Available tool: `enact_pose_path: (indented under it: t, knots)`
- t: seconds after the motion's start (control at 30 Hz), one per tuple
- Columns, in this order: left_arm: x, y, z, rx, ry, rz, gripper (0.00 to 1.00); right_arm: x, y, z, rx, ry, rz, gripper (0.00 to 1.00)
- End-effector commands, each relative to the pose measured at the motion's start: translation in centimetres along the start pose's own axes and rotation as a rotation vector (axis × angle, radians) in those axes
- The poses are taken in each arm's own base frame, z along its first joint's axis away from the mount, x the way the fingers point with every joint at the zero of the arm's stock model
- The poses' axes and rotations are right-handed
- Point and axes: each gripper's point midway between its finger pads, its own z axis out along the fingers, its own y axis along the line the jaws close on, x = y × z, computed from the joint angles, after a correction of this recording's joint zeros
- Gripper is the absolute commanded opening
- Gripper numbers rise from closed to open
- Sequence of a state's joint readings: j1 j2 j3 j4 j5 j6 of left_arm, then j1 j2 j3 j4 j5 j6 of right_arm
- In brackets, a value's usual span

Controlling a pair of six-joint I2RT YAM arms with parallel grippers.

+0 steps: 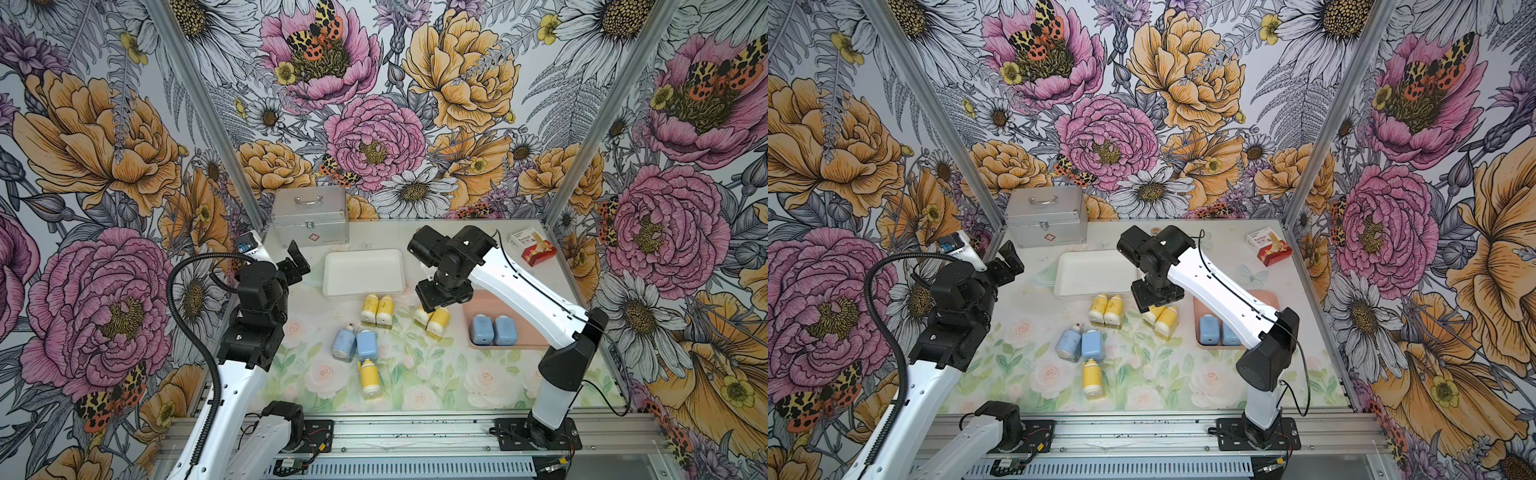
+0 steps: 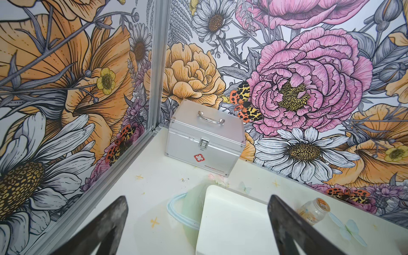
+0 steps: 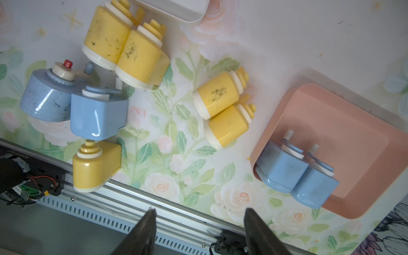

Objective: Place the pencil sharpeners by color into the storage box
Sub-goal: Pick up the pencil sharpener from the center of the board.

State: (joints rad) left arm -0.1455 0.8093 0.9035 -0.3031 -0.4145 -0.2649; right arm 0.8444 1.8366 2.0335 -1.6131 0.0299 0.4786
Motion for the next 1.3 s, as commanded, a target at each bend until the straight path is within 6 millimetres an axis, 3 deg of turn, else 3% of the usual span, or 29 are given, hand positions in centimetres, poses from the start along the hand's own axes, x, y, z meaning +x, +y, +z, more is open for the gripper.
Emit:
enact_pose_path:
  t: [0.0,0.23,0.43,1.03,1.27]
  knots:
    - [0.6,1.4,0.5,-0.050,0.010,-0.023,0.99,-0.5,2.8,0.1,-0.026,-0.005,-0.052,0.65]
    - [0.4,3.7,1.0,-0.133,0.007,-0.061,0.99,-0.2,8.1,1.8,-0.081,0.036,-0.162,0.64]
    - [0.7,4.5,1.6,-0.153,0.018,-0.080,0.99,0.4,10.5,4.1,-0.090,0.104,-0.162,0.64]
    - [0.5,4.7,1.5,-0.146,0.013,-0.102,0.99,-1.3,13.6,11.7,-0.077,0.156,-0.023,0.74]
    - [0.5,4.7,1.5,-0.141,0.016,-0.109,0.98,-2.0,14.3,13.3,-0.092,0.155,0.020,0.75]
